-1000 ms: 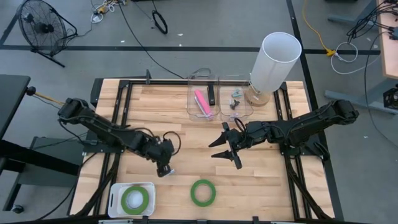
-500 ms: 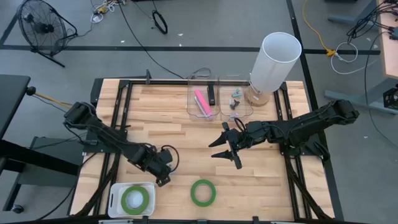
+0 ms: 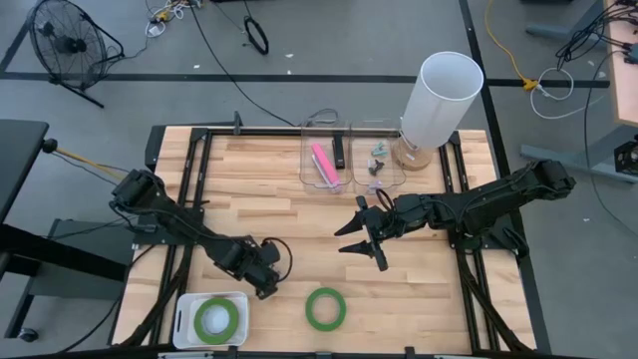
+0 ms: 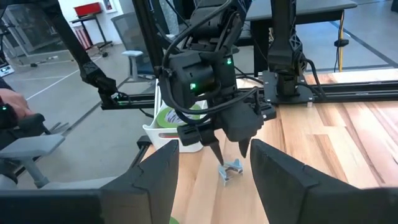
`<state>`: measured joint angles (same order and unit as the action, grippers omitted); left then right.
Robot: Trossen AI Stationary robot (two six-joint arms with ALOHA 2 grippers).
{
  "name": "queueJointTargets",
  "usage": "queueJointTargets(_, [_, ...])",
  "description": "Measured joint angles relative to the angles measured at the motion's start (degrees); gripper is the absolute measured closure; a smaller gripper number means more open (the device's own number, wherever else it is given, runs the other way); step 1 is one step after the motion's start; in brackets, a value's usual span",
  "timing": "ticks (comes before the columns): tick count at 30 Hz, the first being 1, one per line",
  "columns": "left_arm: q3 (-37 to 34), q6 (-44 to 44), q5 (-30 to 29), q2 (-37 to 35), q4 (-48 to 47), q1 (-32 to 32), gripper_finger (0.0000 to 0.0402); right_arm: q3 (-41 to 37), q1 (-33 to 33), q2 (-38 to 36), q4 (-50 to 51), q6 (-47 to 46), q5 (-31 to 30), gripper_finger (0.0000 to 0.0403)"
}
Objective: Pick and place Stapler, Stapler remover, tape
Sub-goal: Put the blue staple remover into the right transparent bin
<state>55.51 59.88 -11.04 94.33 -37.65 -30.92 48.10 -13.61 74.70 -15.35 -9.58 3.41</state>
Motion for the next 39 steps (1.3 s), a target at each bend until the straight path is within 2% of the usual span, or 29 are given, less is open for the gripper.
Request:
queueJointTargets(7, [0.0,3.0,-4.5,0.2,0.0,0.0,0.0177,0.0,0.0,0.0,0.0,0.0,0.0,0.0206])
queueJointTargets(18, [0.0,4.1,-4.8,0.3,0.2,-0.1,0.0177,0.0,0.0,0.0,0.0,0.0,0.0,0.0206])
queueJointTargets(29, [0.0,4.0,-4.7,4.0,1.4,0.0,0.0184,0.0,0.0,0.0,0.1,0.0,0.0,0.0206])
queueJointTargets(32, [0.0,4.0,-4.8,4.2,1.5,0.1,0.0209,0.0,0.0,0.0,0.1,-0.1,0.0,0.0206])
queueJointTargets(34, [0.0,4.0,-4.8,4.4,1.3,0.2,0.0241,0.0,0.0,0.0,0.0,-0.1,0.0,0.0206])
queueJointTargets(39, [0.1,1.2,-5.0,4.3,2.2,0.2,0.0359,0.0,0.0,0.0,0.1,-0.1,0.0,0.0206])
